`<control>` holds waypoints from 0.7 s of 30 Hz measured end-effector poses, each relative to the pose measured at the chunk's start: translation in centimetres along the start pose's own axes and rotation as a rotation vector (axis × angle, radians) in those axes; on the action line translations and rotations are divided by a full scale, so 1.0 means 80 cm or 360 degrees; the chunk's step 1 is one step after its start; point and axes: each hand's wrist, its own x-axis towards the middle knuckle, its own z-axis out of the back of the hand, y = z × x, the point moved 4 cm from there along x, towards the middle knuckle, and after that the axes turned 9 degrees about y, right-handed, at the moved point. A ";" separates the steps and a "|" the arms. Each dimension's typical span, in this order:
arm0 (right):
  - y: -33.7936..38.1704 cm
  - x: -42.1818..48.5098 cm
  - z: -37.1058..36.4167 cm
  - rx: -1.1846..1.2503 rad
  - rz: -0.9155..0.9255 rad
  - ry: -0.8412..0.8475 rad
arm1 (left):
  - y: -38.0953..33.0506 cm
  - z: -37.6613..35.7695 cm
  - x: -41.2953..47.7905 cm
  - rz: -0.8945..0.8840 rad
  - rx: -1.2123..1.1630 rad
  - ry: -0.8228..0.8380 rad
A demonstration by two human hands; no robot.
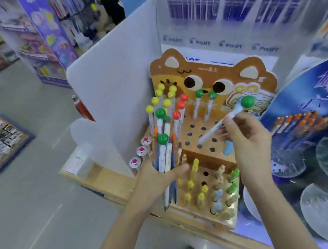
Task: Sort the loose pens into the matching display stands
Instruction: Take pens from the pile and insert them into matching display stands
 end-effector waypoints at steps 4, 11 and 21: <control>-0.016 0.033 -0.020 -0.0334 0.0070 0.0070 | -0.015 -0.007 0.015 -0.0075 -0.0032 0.0075; -0.051 0.079 -0.044 -0.0603 0.0114 0.0052 | -0.012 -0.001 0.037 0.0008 -0.0143 0.0054; -0.079 0.094 -0.073 -0.0978 0.0049 0.0206 | -0.017 0.018 0.052 0.0006 -0.0262 0.0278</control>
